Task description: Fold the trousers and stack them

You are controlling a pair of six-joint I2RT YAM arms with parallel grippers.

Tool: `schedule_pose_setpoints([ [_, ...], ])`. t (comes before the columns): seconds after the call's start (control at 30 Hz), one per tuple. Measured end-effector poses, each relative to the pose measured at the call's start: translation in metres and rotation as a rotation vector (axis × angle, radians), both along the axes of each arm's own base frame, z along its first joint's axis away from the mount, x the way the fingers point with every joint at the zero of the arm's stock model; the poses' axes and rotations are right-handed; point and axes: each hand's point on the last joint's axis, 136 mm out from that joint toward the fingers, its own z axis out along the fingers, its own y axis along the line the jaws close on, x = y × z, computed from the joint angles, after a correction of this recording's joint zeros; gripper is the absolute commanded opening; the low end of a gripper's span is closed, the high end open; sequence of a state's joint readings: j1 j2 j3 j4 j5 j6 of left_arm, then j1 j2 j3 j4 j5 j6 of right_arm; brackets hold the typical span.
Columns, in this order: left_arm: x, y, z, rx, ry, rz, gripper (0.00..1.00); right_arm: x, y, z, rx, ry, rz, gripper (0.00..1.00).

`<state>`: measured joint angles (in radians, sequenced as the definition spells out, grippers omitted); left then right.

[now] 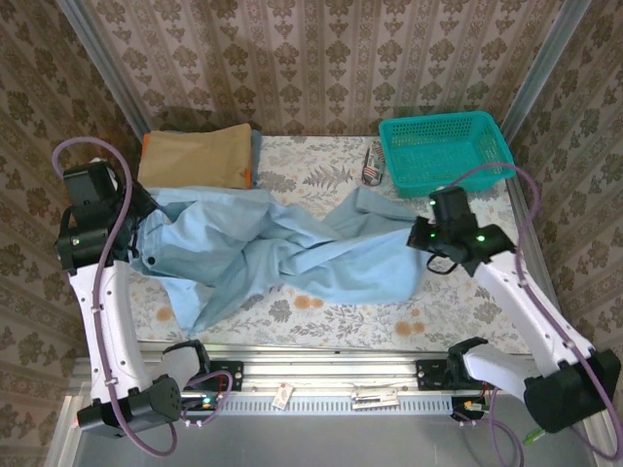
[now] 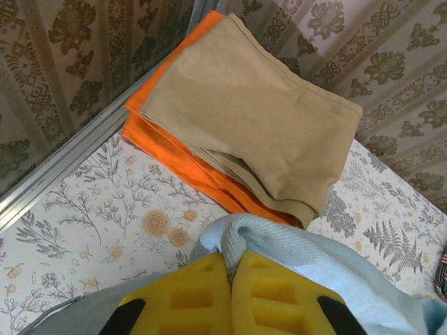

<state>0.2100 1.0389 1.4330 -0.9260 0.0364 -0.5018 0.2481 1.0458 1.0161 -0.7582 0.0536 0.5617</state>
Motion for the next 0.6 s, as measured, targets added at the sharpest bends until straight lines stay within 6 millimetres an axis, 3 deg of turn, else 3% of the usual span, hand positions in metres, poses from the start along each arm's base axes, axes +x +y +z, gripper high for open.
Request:
schedule_pose_setpoints([
  [0.1, -0.002, 0.005, 0.002, 0.005, -0.005, 0.021, 0.0, -0.005, -0.037, 0.017, -0.03, -0.03, -0.112, 0.0],
  [0.2, -0.004, 0.013, 0.002, 0.007, -0.007, 0.048, 0.0, -0.012, -0.065, 0.019, -0.051, -0.023, -0.209, 0.0],
  [0.33, -0.007, 0.022, -0.007, 0.004, -0.003, 0.084, 0.0, -0.026, -0.086, 0.016, -0.055, -0.037, -0.293, 0.0],
  [0.47, -0.006, 0.032, -0.029, -0.01, 0.032, 0.116, 0.0, -0.045, -0.096, -0.002, -0.053, -0.02, -0.342, 0.0],
  [0.6, 0.012, 0.035, -0.054, -0.055, 0.077, 0.109, 0.0, -0.055, -0.093, -0.038, -0.035, 0.065, -0.343, 0.0],
])
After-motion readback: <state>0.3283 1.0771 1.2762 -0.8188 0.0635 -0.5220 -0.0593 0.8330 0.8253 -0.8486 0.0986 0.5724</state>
